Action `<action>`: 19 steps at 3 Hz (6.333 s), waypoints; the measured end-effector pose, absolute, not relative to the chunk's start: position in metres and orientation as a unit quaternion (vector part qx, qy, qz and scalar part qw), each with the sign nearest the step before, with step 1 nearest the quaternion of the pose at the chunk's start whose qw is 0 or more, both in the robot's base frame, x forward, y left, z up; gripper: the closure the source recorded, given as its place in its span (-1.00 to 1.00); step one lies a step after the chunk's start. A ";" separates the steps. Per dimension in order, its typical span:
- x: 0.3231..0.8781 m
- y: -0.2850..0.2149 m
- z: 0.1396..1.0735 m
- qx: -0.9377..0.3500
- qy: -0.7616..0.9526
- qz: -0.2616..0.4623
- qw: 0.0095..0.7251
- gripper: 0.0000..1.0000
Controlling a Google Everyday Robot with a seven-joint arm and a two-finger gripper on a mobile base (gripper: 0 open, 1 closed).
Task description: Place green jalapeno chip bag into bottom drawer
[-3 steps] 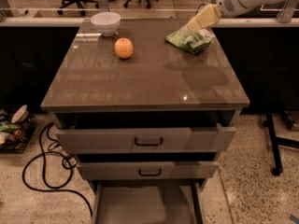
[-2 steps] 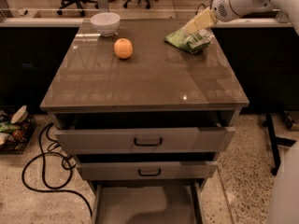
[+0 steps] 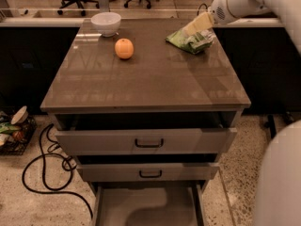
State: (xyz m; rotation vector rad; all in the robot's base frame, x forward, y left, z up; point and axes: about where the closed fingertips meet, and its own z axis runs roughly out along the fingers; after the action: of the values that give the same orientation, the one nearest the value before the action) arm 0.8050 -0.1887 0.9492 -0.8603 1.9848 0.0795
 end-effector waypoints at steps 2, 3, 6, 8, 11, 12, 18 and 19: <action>0.864 -0.182 0.891 -0.350 0.813 0.062 0.462 -1.00; 0.881 -0.189 0.870 -0.347 0.818 0.057 0.456 -1.00; 0.887 -0.207 0.823 -0.329 0.849 0.056 0.409 0.10; 0.887 -0.206 0.826 -0.329 0.849 0.056 0.409 1.00; 0.886 -0.206 0.827 -0.330 0.849 0.056 0.409 1.00; 0.886 -0.207 0.831 -0.331 0.849 0.053 0.410 1.00; 0.653 -0.224 1.071 -0.341 0.817 -0.188 0.425 1.00; 0.609 -0.249 1.052 -0.350 0.827 -0.170 0.407 1.00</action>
Offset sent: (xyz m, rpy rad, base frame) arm 0.1063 -0.0062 -0.0767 0.0660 0.0340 0.0344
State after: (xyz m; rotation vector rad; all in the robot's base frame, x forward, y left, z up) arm 0.6088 -0.2494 1.0521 -0.8814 2.0853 -0.4275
